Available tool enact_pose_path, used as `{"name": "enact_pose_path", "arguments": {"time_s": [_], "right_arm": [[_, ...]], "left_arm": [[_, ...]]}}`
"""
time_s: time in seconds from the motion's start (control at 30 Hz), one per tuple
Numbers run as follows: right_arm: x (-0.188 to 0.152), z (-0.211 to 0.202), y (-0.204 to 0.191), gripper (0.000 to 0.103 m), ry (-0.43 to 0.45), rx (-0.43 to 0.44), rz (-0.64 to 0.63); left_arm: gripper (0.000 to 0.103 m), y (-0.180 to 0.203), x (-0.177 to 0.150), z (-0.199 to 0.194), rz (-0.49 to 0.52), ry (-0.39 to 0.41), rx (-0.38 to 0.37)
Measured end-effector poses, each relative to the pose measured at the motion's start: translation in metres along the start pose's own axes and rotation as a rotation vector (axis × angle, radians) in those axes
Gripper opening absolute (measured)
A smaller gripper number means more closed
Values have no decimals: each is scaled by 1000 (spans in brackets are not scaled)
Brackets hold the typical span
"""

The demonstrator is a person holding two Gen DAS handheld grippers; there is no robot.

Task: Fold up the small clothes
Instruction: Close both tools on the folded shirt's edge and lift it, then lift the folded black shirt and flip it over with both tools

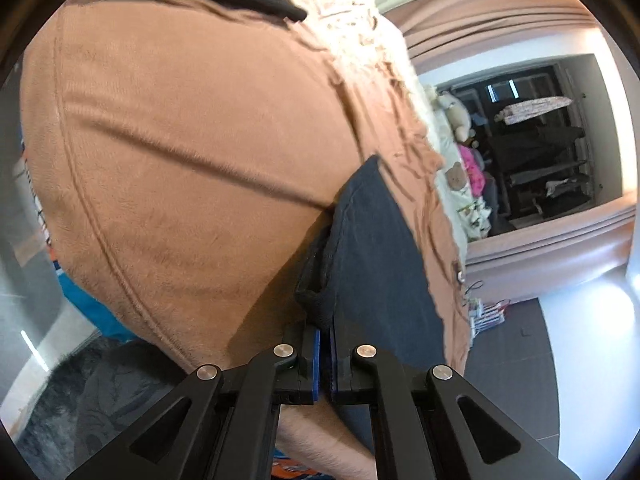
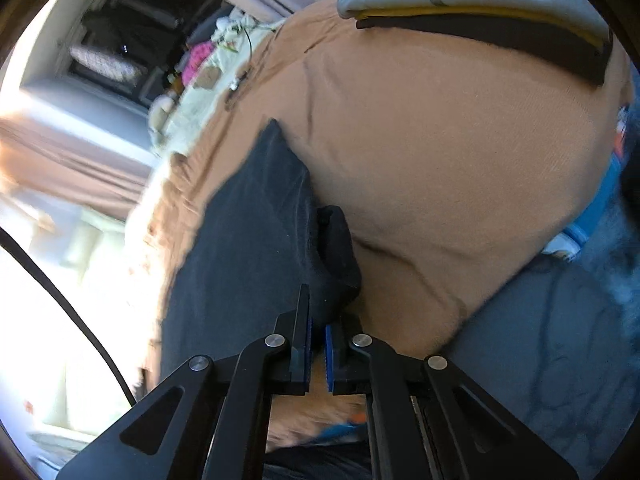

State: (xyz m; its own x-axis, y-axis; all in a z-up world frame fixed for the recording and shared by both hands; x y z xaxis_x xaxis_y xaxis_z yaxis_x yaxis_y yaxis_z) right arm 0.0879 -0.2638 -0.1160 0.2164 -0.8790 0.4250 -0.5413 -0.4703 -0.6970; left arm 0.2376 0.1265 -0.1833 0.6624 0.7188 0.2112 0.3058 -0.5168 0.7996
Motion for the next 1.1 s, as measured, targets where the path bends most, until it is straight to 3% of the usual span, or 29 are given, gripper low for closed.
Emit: {"name": "enact_pose_path", "arguments": {"time_s": [0.07, 0.13, 0.2, 0.23, 0.27, 0.47, 0.73, 0.9, 0.97, 1.1], "right_arm": [[7, -4, 0, 12, 27, -85, -55], [17, -15, 2, 31, 80, -161, -88], [27, -29, -4, 49, 150, -192, -128], [28, -32, -10, 51, 165, -186, -146], [30, -34, -16, 51, 173, -175, -173], [11, -15, -72, 50, 101, -58, -372], [-29, 36, -129, 50, -89, 29, -587], [-37, 78, -163, 48, -160, 43, -681], [-44, 89, -169, 47, -190, 46, -710], [-48, 122, -188, 38, -237, 13, -780]], "left_arm": [[3, -1, -1, 5, 4, -24, 21], [5, -3, 0, 8, 10, -39, 28], [21, -4, 1, 12, 6, -56, 25], [35, -3, 2, 15, 3, -59, 26], [41, -4, 3, 16, -1, -57, 30], [41, -2, -1, 25, 6, -77, 15], [40, -4, 6, 34, 22, -83, -14], [25, -5, 10, 40, 36, -96, 0], [11, -9, 12, 40, 30, -97, 4], [8, -11, 12, 38, 33, -90, -10]]}}
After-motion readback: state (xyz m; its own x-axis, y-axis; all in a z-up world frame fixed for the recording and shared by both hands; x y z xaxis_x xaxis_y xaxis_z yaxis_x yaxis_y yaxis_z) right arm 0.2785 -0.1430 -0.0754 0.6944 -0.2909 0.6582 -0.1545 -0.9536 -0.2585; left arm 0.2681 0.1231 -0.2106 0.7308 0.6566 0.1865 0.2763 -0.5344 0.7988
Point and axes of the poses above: each gripper's, at about its wrist camera, not at the fingertips, and z roughly the way its jaws point, y to its right, x to its top, the point moved 5 cm from there along z, roughly the way its jaws point
